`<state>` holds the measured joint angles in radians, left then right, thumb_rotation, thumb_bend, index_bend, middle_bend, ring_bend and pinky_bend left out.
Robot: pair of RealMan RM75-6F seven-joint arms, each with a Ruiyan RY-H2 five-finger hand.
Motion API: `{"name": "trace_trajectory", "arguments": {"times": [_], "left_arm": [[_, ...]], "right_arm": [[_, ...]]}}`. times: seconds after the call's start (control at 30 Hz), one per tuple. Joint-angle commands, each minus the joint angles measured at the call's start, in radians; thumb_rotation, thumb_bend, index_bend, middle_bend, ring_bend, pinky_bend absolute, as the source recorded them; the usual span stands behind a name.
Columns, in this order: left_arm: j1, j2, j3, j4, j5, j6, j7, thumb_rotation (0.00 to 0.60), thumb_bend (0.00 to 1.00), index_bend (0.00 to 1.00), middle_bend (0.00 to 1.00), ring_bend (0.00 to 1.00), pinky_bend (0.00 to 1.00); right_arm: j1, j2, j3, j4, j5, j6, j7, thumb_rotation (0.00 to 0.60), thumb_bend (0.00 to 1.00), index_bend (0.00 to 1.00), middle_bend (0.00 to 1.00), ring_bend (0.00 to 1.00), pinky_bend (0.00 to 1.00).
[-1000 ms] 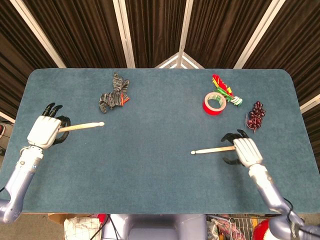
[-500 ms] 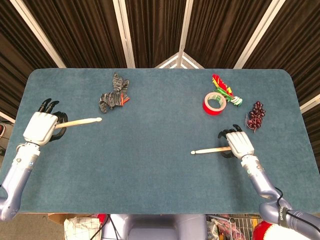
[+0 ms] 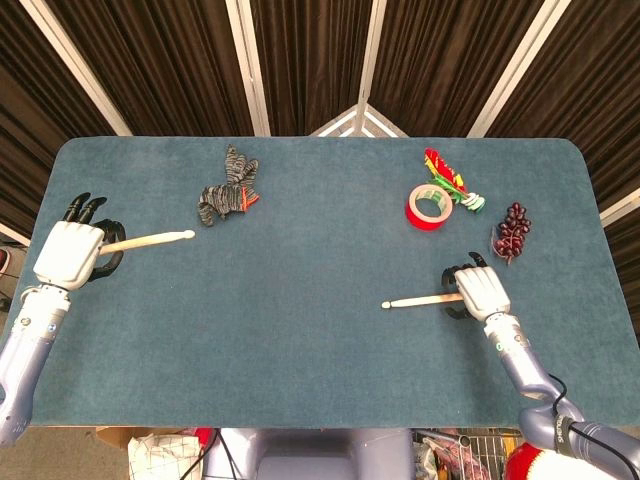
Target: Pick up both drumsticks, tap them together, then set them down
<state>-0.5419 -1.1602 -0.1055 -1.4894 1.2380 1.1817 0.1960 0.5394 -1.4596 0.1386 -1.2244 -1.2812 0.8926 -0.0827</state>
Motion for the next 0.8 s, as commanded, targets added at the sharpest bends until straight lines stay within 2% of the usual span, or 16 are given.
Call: {"name": "trace_trajectory", "arguments": {"times": [0.03,0.8], "left_arm": [[0.003,0.004,-0.002,-0.002,0.0,-0.001,0.003,0.6,0.54,0.57,0.55,0.11,0.06],[0.029,0.017,-0.015,0.011,0.001,-0.006,0.011,0.6,0.54,0.57,0.55,0.11,0.06]], "right_arm": [[0.0,-0.012,-0.002,0.012,0.0,0.002,0.006,0.6,0.24,0.46,0.43,0.37,0.09],[0.034,-0.072,-0.008,0.098,0.012,-0.028,0.002,0.6,0.23,0.48,0.48,0.39,0.09]]}}
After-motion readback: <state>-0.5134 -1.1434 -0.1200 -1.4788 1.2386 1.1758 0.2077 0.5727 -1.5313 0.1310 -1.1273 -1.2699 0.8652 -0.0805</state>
